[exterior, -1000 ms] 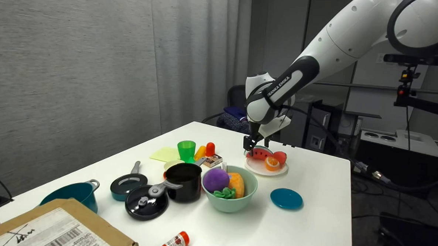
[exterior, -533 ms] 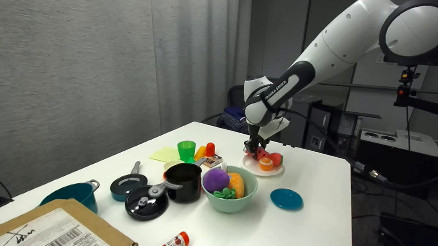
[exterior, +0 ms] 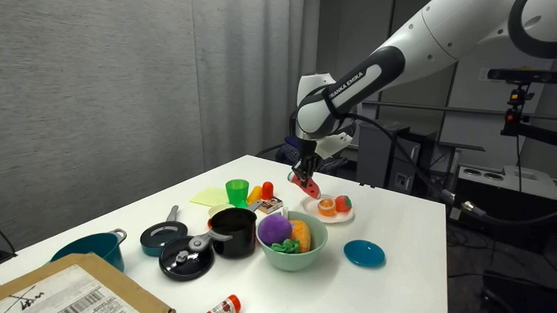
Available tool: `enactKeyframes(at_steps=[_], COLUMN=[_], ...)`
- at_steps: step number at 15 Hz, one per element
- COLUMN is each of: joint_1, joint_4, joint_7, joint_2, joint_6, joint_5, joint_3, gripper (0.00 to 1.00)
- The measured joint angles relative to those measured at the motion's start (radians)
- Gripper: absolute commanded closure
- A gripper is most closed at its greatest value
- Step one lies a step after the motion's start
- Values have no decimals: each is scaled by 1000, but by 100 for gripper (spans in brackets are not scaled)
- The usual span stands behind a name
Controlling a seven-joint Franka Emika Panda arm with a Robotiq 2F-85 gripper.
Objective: Pick up the fruits plush toys from the plate and put them in the bowl
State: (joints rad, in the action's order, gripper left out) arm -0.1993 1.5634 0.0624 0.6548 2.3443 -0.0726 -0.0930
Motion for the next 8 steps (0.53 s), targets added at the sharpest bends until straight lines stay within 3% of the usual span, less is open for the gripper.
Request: enactKeyframes(at_steps=[4, 8], joint_1=[19, 76], joint_4=[46, 78], joint_7=[81, 83], joint_2=[-80, -137], joint_6=[-102, -271], joint_5=[104, 160], joint_3=[134, 190], gripper=[97, 97])
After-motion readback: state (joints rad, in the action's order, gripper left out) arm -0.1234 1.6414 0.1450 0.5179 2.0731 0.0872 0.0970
